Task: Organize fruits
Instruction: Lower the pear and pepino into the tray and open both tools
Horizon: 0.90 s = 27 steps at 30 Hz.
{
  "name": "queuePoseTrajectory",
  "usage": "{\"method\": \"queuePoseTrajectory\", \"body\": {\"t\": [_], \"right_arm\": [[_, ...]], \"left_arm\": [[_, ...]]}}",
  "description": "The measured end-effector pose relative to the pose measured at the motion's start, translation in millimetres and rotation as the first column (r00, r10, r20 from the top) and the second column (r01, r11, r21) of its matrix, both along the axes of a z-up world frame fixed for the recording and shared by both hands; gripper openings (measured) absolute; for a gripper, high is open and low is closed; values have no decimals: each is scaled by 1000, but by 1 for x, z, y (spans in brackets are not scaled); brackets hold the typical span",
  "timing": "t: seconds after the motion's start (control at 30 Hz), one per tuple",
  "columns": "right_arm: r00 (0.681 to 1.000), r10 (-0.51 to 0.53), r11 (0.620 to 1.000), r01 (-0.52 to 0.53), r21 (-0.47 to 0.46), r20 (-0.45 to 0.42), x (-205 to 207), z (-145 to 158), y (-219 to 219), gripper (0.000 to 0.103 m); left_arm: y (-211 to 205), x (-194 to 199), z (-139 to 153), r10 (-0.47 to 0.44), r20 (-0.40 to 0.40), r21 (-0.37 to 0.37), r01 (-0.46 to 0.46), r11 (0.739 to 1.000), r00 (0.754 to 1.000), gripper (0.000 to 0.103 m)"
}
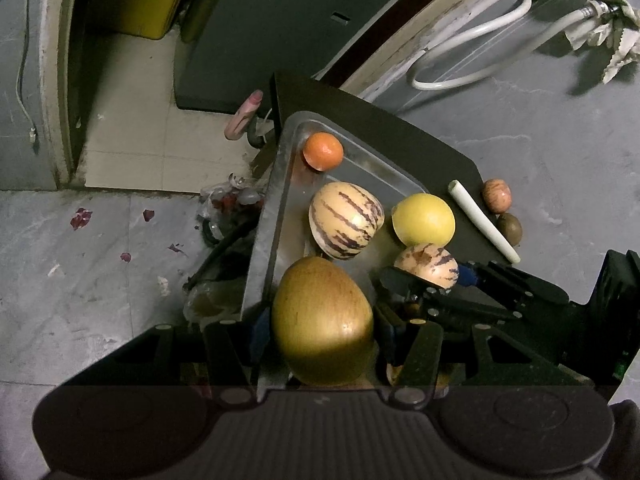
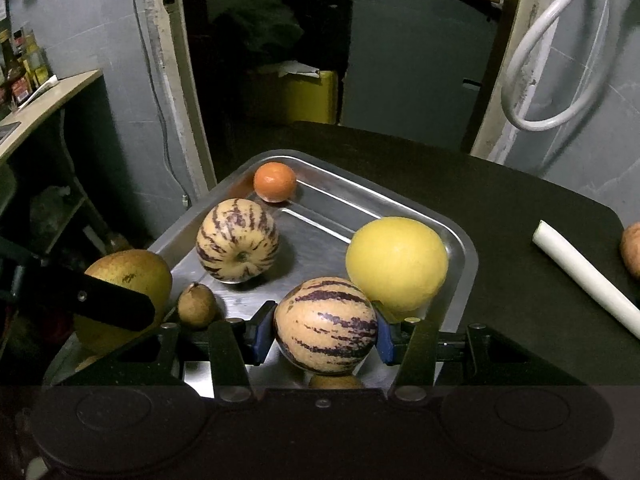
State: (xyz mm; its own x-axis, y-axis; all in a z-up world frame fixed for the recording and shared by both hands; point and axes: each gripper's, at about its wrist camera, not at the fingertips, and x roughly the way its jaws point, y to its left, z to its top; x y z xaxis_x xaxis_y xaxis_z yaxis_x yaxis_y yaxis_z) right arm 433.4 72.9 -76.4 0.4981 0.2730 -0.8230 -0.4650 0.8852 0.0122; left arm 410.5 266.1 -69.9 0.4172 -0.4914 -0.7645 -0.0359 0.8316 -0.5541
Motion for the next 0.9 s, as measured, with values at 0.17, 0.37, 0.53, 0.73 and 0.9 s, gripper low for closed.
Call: {"method": "queuePoseTrajectory", "body": {"t": [0.17, 0.37, 0.53, 0.73, 0.9], "right_arm": [[1000, -14, 1000, 14, -5, -14, 4, -5, -5, 51], [999, -26, 1000, 26, 5, -24, 6, -8, -8, 51], [999, -31, 999, 31, 10, -21, 6, -9, -8, 51], [999, -34, 999, 34, 18, -22, 6, -8, -10, 51], [999, -38, 999, 38, 24, -23, 7, -8, -11, 51]], "left_arm": [[0, 2, -2, -2, -5, 0, 2, 1000, 1000, 58], [0, 3, -3, -5, -10, -2, 5, 1000, 1000, 58], [-2, 4, -6, -6, -11, -2, 6, 1000, 1000, 58], [-3, 4, -7, -12, -9, 4, 12, 1000, 1000, 58], [-4, 4, -8, -13, -9, 5, 13, 1000, 1000, 58]]}}
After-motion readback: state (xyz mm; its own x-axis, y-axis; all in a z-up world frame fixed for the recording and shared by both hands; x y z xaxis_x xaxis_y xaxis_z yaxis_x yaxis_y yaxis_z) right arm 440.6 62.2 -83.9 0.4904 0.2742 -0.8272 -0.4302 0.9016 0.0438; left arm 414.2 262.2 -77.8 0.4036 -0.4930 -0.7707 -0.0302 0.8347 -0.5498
